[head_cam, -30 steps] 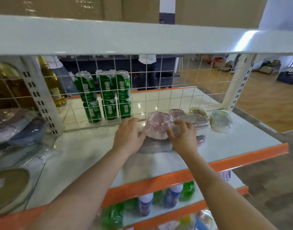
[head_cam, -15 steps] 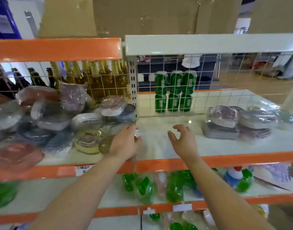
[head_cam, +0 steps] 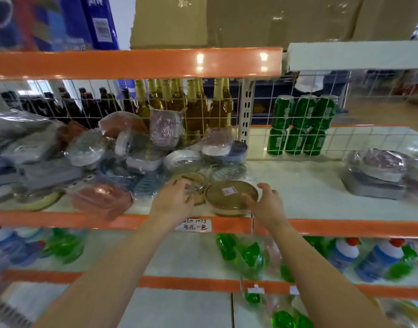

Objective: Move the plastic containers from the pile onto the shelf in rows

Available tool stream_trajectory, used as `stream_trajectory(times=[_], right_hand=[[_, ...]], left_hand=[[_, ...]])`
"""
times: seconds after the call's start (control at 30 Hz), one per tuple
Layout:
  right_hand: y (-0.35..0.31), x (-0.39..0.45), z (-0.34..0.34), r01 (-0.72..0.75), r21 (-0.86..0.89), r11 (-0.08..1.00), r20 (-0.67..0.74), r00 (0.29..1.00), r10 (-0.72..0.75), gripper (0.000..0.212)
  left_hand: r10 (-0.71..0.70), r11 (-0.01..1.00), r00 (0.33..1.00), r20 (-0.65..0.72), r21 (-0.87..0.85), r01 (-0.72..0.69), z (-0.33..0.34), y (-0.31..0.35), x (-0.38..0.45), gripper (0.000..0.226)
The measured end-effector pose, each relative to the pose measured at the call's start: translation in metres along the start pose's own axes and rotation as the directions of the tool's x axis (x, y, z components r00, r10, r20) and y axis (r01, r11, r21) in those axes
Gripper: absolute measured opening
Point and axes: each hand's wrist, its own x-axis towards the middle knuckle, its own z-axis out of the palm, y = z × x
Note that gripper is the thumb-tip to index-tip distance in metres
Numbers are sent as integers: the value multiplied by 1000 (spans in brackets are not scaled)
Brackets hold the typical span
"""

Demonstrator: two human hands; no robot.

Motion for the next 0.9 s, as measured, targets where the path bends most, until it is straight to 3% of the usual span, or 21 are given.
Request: stream_trajectory(times=[0.17,0.53,0.7,0.9], right_hand=[[4,24,10,-157,6,988,117,981,156,77],[2,81,29,-200,112,973,308,938,157,63],[-3,95,20,-229,114,967,410,897,164,69],[-6,105,2,-211,182,960,494,864,96,26]], left_hand=[[-21,999,999,-24,-28,20,1,-16,22,45],[-126,992,992,-31,-15,125,16,-20,72,43],[-160,987,987,-30,-20,159,22,-17,84,39],[-162,983,985,-66,-98,156,25,4,103,38]])
